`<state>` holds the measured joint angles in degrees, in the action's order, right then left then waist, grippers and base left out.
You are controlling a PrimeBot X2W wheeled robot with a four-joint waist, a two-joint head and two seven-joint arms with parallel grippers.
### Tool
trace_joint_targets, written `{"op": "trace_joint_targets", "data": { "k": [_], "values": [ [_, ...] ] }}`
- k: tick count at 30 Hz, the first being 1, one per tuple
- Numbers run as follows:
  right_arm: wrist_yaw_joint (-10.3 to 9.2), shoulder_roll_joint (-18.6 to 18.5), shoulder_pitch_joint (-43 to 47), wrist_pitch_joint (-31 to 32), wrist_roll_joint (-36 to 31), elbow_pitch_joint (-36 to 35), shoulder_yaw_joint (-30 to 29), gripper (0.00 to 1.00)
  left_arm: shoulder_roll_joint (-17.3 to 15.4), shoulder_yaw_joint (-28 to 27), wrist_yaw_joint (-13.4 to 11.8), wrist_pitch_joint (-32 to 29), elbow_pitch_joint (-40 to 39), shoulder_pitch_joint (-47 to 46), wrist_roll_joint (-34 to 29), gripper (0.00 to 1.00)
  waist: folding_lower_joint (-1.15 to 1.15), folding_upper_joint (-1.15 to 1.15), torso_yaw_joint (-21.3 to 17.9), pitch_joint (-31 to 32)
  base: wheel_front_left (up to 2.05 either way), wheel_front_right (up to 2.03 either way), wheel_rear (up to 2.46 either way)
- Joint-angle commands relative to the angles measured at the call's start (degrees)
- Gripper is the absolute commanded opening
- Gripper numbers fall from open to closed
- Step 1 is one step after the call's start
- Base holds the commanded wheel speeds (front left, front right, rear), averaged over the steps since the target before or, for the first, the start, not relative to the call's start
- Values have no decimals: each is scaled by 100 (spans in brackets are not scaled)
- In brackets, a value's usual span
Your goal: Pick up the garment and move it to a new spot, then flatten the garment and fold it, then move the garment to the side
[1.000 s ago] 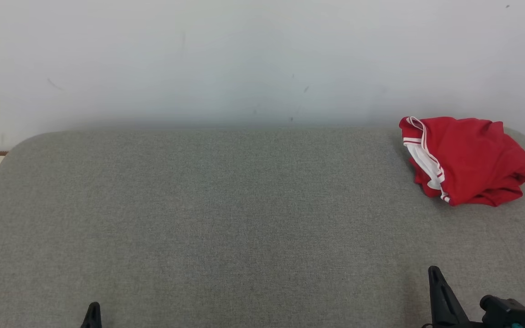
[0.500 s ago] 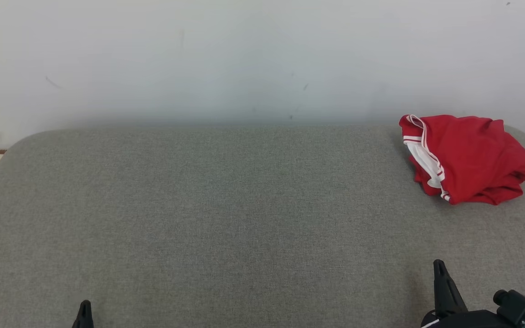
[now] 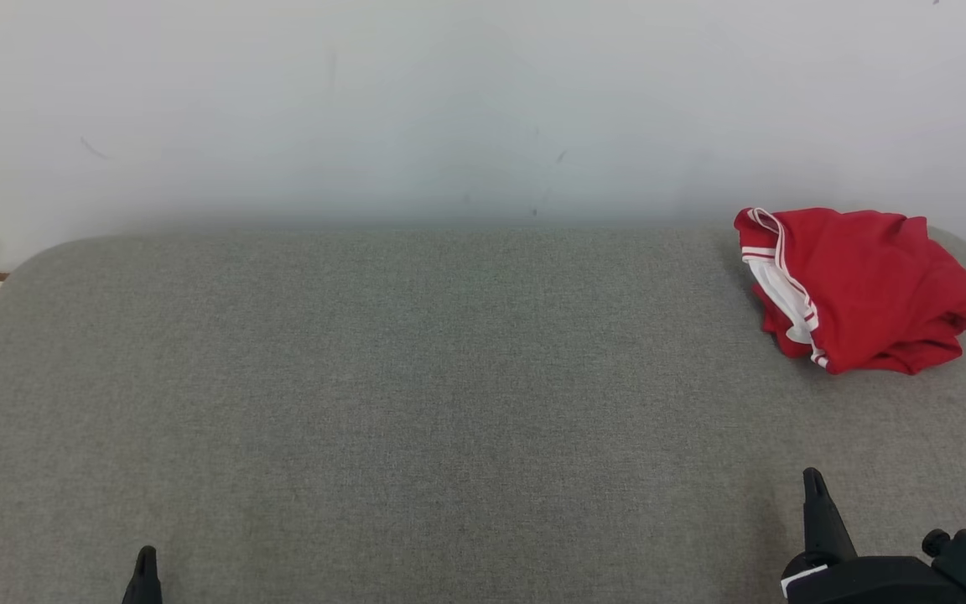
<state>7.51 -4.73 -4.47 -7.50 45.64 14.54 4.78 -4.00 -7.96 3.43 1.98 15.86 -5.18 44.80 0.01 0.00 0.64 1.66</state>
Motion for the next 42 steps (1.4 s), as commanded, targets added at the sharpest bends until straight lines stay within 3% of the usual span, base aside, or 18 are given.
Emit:
{"op": "trace_joint_targets", "data": {
  "k": [1,42],
  "values": [
    [-1,10,-146,27,152,-33,-24,0,-21,-51,21,-35,-35,-159,164,0,-1,0,-1,-2,0,0,0],
    [-2,112,-585,398,2742,335,-196,0,51,-498,249,-921,275,-537,2583,0,-1,0,-30,-101,0,0,0]
  ]
}}
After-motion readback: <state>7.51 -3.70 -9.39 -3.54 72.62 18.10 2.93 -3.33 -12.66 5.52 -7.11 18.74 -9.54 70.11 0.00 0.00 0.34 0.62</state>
